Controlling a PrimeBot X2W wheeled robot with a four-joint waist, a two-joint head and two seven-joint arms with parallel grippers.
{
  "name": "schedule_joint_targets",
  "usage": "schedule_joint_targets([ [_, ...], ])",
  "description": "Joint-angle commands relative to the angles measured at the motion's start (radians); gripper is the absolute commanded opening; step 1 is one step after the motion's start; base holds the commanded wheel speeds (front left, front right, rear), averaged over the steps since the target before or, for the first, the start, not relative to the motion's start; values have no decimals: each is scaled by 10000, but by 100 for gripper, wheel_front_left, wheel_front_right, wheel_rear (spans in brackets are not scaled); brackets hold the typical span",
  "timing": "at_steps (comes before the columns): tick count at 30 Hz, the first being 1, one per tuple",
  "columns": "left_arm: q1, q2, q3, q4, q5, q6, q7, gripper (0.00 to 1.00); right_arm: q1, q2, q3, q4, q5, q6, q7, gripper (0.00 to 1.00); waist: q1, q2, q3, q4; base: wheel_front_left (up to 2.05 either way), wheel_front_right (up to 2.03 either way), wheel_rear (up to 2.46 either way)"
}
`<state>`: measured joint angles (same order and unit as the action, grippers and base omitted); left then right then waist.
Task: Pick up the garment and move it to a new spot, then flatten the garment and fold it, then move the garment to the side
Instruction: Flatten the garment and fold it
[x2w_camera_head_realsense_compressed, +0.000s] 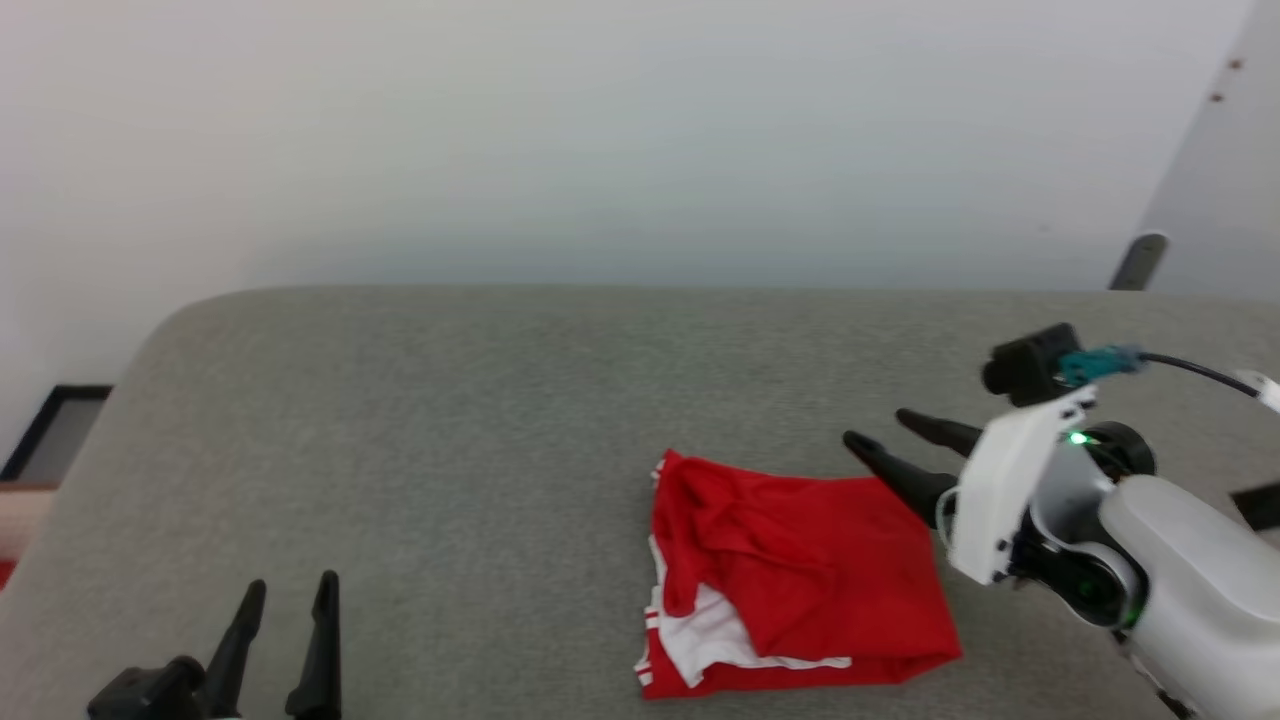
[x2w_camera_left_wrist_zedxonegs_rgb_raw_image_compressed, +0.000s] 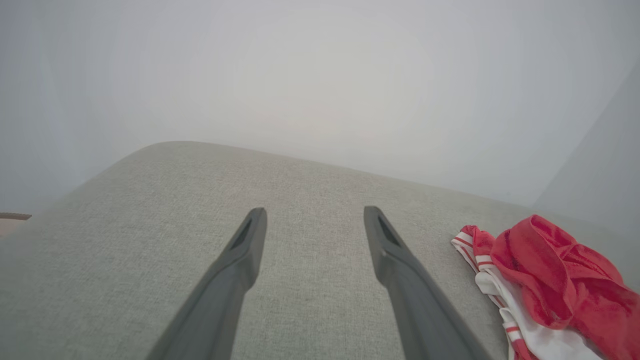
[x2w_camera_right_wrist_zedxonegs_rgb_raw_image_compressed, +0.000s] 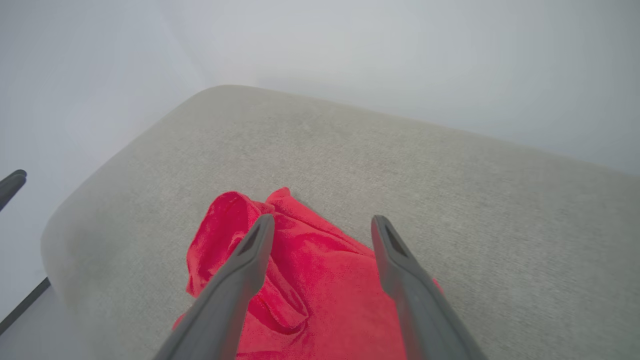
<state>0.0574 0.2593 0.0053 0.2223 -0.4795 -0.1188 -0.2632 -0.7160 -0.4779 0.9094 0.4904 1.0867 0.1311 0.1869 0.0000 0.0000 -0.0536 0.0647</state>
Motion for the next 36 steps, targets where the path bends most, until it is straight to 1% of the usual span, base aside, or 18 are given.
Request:
schedule_joint_targets([
  [1, 112, 29, 69, -68, 107, 51, -1, 100, 279, -214, -98, -156, -210, -9, -440, 100, 0, 0, -75, -500, 0, 0, 0],
  [5, 147, 17, 138, -121, 248, 53, -3, 100, 691, -702, -274, -482, -527, -9, -1493, 100, 0, 0, -72, -825, 0, 0, 0],
  [6, 147, 17, 138, -121, 248, 53, -3, 100, 691, -702, -274, -482, -527, -9, -1493, 100, 0, 0, -72, -825, 0, 0, 0],
  [11, 246, -15, 281, -118, 334, 48, -4, 100, 1267, -1134, -631, -570, -908, -9, -2842, 100, 0, 0, -110, -1084, 0, 0, 0],
  [14, 225, -40, 351, -96, 398, 20, -4, 100, 1651, -1347, -833, -449, -1302, -9, -3662, 100, 0, 0, -142, -1120, 0, 0, 0],
  [18, 256, -100, 434, -20, 521, -12, -3, 100, 2200, -1494, -1275, -224, -1888, -10, -4325, 100, 0, 0, -203, -1090, 0, 0, 0],
  [22, 272, -130, 533, 75, 622, -46, -3, 100, 2885, -1391, -2050, -153, -2476, -10, -4507, 100, 0, 0, -257, -1000, 0, 0, 0],
  [28, 286, -223, 943, 17, 645, -85, -5, 100, 4206, -958, -4091, -884, -3880, -10, -4517, 100, 0, 0, -338, -866, 0, 0, 0],
  [36, 444, -219, 1209, -2, 720, -110, -5, 100, 5698, -367, -5786, -1712, -5122, -10, -4523, 100, 0, 0, -463, -724, 0, 0, 0],
])
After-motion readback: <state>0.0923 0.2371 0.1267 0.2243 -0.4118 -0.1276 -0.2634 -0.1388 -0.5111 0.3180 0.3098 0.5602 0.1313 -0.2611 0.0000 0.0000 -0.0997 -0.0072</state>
